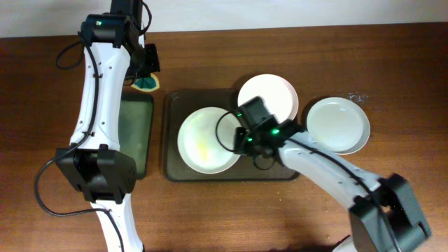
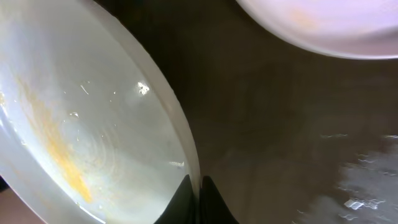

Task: Clean dirty plates on tray and stack at the side
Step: 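Grasp the yellow-stained plate with right gripper, drag it to tray center, then lower the sponge into the plate and scrub with the left gripper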

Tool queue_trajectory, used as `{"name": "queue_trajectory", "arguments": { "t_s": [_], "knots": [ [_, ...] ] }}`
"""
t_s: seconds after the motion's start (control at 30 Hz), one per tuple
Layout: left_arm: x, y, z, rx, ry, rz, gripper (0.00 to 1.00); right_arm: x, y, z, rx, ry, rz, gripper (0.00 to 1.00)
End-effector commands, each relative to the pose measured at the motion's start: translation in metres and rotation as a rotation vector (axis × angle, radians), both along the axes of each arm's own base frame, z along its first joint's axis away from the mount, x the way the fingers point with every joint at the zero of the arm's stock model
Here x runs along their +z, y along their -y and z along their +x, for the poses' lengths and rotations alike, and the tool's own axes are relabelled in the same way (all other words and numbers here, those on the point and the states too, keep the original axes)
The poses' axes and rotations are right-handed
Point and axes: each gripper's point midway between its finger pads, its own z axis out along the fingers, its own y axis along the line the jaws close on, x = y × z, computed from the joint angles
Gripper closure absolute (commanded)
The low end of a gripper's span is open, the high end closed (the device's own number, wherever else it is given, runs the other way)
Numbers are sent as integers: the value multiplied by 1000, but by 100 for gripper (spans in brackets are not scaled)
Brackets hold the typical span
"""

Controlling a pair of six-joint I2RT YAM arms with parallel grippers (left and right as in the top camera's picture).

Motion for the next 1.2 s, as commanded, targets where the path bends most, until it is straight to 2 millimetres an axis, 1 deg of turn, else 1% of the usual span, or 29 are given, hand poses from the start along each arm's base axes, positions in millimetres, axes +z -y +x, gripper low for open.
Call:
{"name": "queue_trajectory", "arguments": {
  "t_s": [0.0, 0.07, 0.1, 0.17, 0.2, 0.23, 0.27, 0.33, 0.37, 0.4, 0.47, 0.53, 0.6, 0.63, 0.67, 0.73, 0.8, 0.97, 1.17],
  "knots": [
    [5, 2, 1, -19, 15, 7, 100, -31, -9, 8, -149, -24, -28, 96],
    [5, 2, 1, -19, 15, 7, 100, -52, -10, 4, -142, -77, -36, 96],
    [5, 2, 1, -19, 15, 7, 100, -53, -11, 4, -141, -77, -37, 96],
    [5, 3, 1, -21, 14, 3, 100, -50, -14, 7, -109, -62, -34, 82],
    [5, 7, 0, -30, 12, -13, 100, -45, -15, 9, -49, -54, -42, 70],
    [4, 13, -1, -41, 7, -28, 100, -38, -10, 12, -5, -55, -69, 66],
    [4, 19, -3, -53, -1, -36, 100, -33, -6, 17, 28, -52, -80, 65],
    [0, 30, -10, -79, -26, -33, 100, -26, 1, 26, 81, -40, -76, 64],
    [-6, 39, -14, -98, -46, -31, 100, -26, 7, 30, 85, -45, -66, 63],
    [-11, 44, -17, -110, -62, -29, 100, -27, 11, 31, 84, -53, -65, 64],
    [-27, 55, -23, -135, -104, -22, 100, -31, 6, 29, 128, -72, -29, 64],
    [-39, 61, -27, -150, -128, -18, 100, -39, 3, 24, 138, -102, -17, 65],
    [-45, 66, -30, -161, -144, -17, 100, -53, -1, 19, 149, -150, -2, 69],
    [-45, 71, -31, -211, -145, -33, 100, -60, -2, 16, 152, -169, 0, 75],
    [-45, 77, -31, -243, -145, -57, 100, -64, -2, 15, 152, -178, -4, 78],
    [-46, 84, -33, -259, -154, -99, 100, -70, -1, 15, 151, -188, -8, 87],
    [-46, 90, -35, -270, -163, -132, 100, -71, -2, 16, 148, -185, -2, 96],
    [-48, 102, -41, -298, -178, -127, 100, -72, -3, 16, 123, -191, 5, 96],
    [-51, 111, -54, -325, -219, -116, 100, -74, -3, 12, 112, -212, 15, 96]
  ]
}}
